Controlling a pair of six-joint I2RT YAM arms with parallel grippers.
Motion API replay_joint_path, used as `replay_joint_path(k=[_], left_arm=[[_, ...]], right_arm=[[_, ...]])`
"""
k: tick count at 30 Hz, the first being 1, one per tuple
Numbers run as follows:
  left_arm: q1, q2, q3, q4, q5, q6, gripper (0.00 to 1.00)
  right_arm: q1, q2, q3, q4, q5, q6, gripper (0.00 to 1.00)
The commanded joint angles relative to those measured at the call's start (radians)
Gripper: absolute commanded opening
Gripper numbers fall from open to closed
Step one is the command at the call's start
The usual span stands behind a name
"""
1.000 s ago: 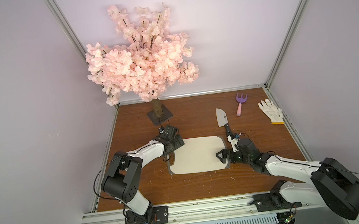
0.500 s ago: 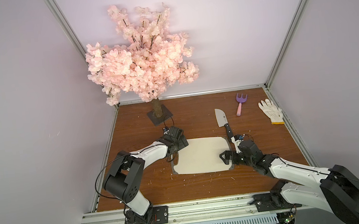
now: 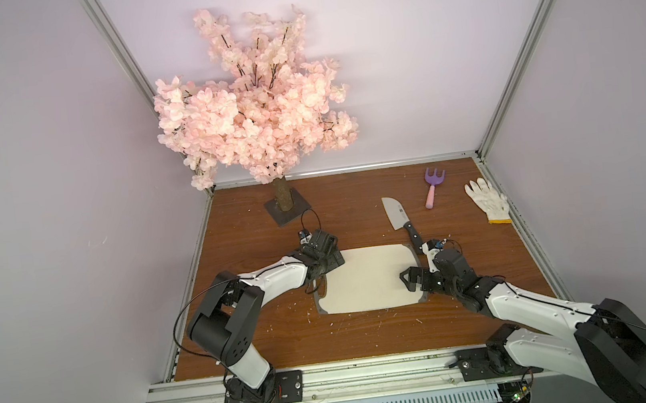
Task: Align the knife with the edge of the cutting board
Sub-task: Adjust the work surface at the center of the board.
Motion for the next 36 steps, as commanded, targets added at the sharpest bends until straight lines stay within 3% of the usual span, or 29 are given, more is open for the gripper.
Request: replay_joint_path(k=[1,13,36], left_arm=[[-0.055,0.062,-0.038,0.001,0.213,-0.070,0.99],[-0.053,0.060,-0.039,-0.002,0.202,-0.069,0.99],[-0.033,0.004,-0.025,-0.068,0.171,-0.042,0.99]], right_arm=[[0.002,0.013,0.015,0.054,-0.102,-0.006,0.99],[-0.028,-0.001,0.020,0.045,-0.134,-0.022,0.99],[-0.118,-0.099,0.201,-0.228,-0.112,-0.158,0.99]])
